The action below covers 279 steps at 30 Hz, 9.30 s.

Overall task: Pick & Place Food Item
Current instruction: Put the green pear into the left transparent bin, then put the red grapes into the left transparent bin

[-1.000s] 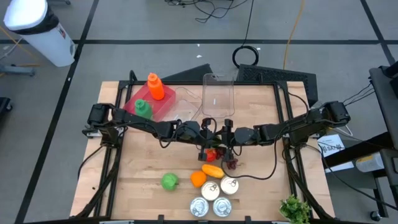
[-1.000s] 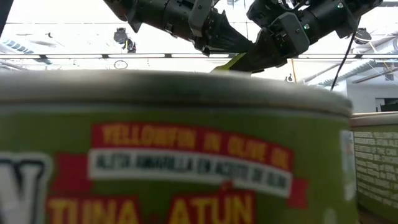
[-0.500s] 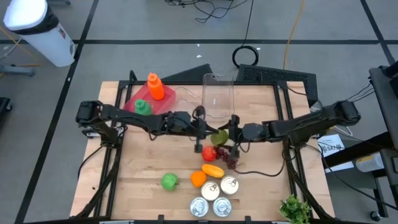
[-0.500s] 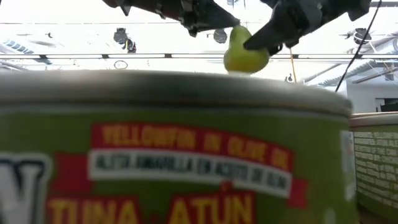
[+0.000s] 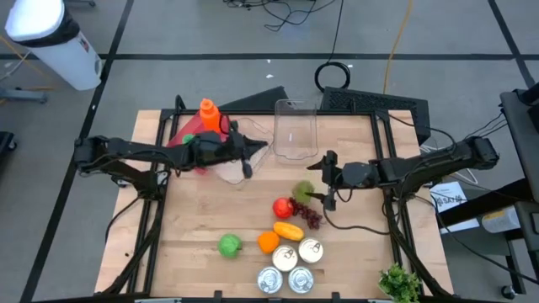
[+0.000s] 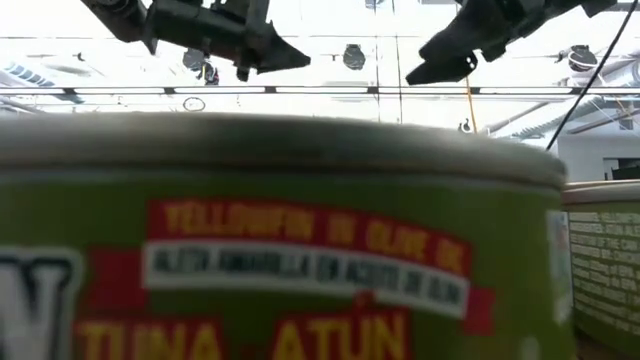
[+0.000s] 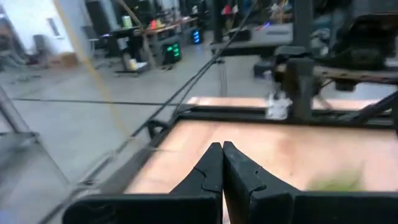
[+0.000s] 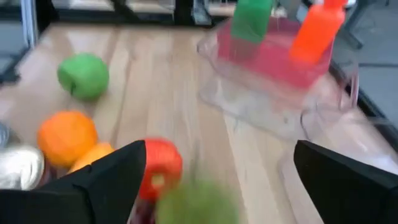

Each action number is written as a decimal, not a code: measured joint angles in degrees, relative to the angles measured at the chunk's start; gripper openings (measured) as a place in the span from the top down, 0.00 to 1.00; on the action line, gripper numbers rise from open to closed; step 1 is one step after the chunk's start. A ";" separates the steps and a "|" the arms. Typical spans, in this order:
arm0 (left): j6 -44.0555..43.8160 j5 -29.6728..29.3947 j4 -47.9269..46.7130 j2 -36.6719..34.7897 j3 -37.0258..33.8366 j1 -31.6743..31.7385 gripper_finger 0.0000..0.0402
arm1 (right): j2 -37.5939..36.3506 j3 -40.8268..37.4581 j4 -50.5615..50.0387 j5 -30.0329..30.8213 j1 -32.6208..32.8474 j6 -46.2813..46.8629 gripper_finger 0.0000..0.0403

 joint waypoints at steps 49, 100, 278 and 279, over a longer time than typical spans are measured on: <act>-13.90 2.75 -7.31 2.70 -0.63 -3.43 0.30 | 18.46 -13.64 17.77 -11.70 -2.07 -7.45 0.07; -13.25 2.93 -7.36 2.70 -0.61 -3.86 0.32 | 19.18 -6.40 25.24 -5.76 -8.76 -10.92 0.25; -23.69 -9.82 5.50 10.22 -9.47 17.94 0.63 | 8.89 -27.93 76.49 -0.45 -3.95 -4.33 0.06; -23.52 -9.73 5.46 9.56 -9.46 17.97 0.60 | 8.89 -27.93 76.30 -0.47 -3.95 -4.33 0.05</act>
